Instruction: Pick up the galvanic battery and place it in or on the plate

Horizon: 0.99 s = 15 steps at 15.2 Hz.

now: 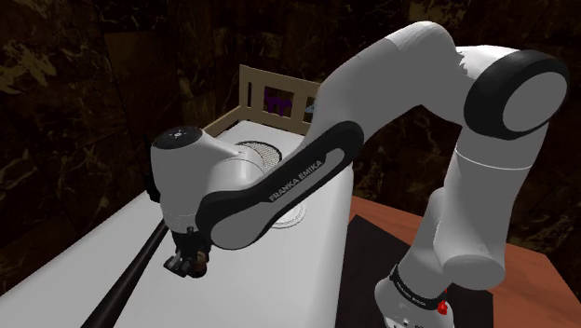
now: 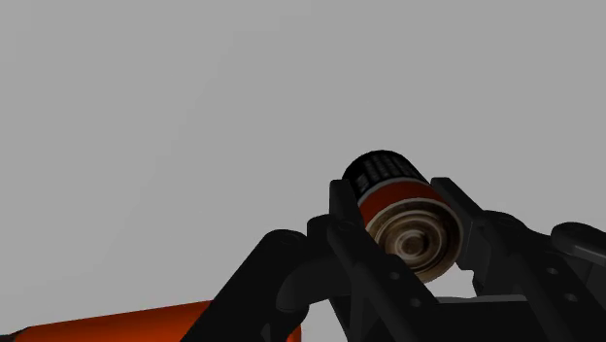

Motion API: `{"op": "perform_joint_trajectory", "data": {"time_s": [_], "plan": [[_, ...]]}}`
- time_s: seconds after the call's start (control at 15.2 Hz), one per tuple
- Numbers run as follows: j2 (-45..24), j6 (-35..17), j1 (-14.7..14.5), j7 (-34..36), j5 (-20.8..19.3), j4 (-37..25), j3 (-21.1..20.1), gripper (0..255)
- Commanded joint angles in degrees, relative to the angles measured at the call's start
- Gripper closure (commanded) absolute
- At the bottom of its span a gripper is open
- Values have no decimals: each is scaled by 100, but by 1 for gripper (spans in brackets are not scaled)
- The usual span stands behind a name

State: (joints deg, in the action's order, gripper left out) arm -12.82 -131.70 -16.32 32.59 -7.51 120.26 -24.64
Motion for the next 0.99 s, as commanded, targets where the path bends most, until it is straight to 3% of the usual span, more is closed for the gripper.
{"op": "perform_joint_trajectory", "data": {"time_s": [0.0,0.4,0.92], "plan": [[89,159,12,-41,62,-78,-21,255],[350,559,49,-153,226,-246,-63,255],[1331,291,678,-1456,738,895,338,255]]}}
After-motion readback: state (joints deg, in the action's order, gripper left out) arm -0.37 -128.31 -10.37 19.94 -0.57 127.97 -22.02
